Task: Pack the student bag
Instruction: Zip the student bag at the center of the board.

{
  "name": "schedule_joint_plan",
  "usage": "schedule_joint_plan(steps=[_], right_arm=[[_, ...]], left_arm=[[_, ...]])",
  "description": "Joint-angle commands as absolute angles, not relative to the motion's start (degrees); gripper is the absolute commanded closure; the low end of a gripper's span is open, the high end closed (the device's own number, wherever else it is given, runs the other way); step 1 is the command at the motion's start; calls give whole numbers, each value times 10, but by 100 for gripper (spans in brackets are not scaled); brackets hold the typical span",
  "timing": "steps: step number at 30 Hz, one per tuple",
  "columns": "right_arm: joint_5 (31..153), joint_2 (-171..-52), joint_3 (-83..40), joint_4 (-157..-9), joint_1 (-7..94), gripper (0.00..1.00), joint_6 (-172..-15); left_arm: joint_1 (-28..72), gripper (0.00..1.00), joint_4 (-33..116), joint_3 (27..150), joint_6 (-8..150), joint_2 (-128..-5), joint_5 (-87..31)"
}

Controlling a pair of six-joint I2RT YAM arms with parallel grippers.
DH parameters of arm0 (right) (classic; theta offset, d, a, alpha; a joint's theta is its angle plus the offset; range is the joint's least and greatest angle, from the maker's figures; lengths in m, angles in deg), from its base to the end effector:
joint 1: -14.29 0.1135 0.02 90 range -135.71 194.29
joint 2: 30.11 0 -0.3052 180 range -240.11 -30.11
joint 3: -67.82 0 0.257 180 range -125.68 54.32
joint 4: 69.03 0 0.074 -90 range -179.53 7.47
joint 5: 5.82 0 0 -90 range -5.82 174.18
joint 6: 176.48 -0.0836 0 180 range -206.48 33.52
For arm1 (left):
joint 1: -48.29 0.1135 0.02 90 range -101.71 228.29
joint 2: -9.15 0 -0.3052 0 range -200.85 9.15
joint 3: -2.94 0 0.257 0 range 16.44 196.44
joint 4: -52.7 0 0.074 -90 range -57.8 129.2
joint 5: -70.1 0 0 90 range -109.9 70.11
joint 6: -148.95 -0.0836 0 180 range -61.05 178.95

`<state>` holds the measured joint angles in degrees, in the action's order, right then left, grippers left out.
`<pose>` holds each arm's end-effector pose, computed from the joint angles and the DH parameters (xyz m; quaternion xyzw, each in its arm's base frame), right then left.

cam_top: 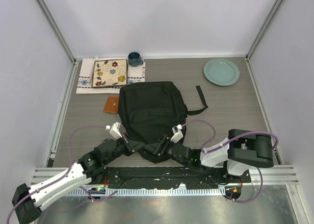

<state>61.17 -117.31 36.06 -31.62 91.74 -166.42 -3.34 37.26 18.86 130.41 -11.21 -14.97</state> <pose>0.0959 0.2803 0.1600 0.1344 0.7902 0.5330 0.2711 0.0913 -0.1037 0.1463 -0.1652 0.8013 -0.4878 0.3044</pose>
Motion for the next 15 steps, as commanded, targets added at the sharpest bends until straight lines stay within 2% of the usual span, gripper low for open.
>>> schedule_joint_plan(steps=[1,5,6,11,12,14,15], right_arm=[[619,-1199,342,-252,933,42,-1695],[607,-1209,348,-229,939,56,-1702],[604,-1206,352,-232,941,62,-1702],[573,-1168,360,-270,945,78,-1694],[569,-1163,357,-286,945,87,-1692],[568,-1160,357,-290,945,92,-1686],[564,-1159,358,-287,945,99,-1684]], left_arm=[[-32,100,439,129,1293,-103,-116],[-32,100,436,129,1295,-100,-114],[-32,100,434,130,1296,-99,-113],[-33,100,427,130,1298,-94,-110],[-32,100,427,130,1298,-92,-110],[-32,100,427,130,1298,-90,-110],[-32,100,427,131,1298,-89,-110]])
